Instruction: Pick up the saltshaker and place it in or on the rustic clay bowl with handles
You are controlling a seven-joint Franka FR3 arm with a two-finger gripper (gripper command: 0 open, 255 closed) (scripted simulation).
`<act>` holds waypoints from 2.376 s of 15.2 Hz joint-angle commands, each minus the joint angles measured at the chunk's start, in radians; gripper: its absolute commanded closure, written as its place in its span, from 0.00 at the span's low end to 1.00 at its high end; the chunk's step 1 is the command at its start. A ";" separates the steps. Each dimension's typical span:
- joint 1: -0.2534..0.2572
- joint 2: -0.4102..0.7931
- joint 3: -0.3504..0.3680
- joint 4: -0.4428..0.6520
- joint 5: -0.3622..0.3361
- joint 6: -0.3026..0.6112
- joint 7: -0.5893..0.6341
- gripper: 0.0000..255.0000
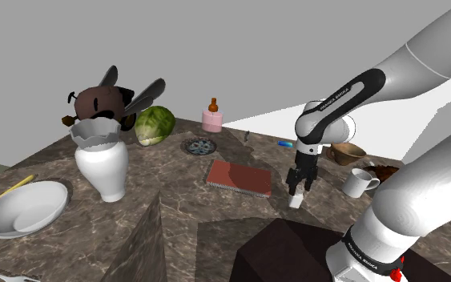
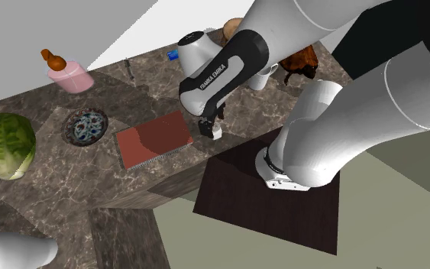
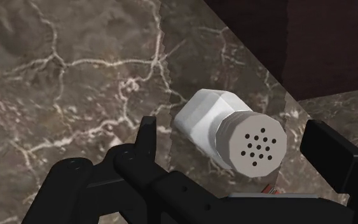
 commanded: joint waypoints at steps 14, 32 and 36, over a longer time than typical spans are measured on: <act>-0.014 -0.076 0.008 0.008 -0.025 -0.082 0.025 1.00; -0.043 -0.330 0.041 0.106 -0.062 -0.429 0.089 1.00; -0.045 -0.366 0.048 0.140 -0.062 -0.498 0.099 1.00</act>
